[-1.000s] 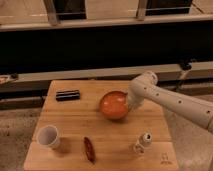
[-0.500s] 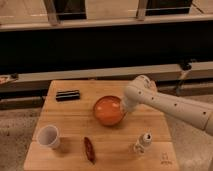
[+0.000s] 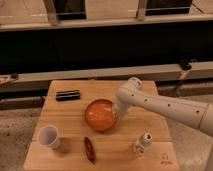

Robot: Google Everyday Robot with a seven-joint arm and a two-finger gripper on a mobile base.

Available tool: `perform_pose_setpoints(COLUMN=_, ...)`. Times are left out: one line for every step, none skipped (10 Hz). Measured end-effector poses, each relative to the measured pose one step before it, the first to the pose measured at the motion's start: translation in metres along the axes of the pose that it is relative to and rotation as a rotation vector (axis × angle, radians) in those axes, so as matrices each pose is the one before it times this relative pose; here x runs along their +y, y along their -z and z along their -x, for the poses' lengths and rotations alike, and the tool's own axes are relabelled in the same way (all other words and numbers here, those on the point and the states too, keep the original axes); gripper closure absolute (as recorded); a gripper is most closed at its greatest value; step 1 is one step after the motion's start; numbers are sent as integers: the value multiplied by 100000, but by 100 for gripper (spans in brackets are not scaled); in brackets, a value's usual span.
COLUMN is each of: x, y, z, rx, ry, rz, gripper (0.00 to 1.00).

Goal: Drag the ceramic bowl in a circle

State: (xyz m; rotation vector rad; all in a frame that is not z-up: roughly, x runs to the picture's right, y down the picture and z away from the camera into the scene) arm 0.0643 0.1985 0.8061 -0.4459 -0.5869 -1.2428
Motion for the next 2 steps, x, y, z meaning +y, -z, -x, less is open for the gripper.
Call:
perform_pose_setpoints(x=-1170, y=-130, z=189, rx=-279, ry=1979, rz=-536, gripper=100)
perform_pose_setpoints(x=-1379, y=-190, z=62, rx=-248, ry=1891, rz=-312, gripper=100)
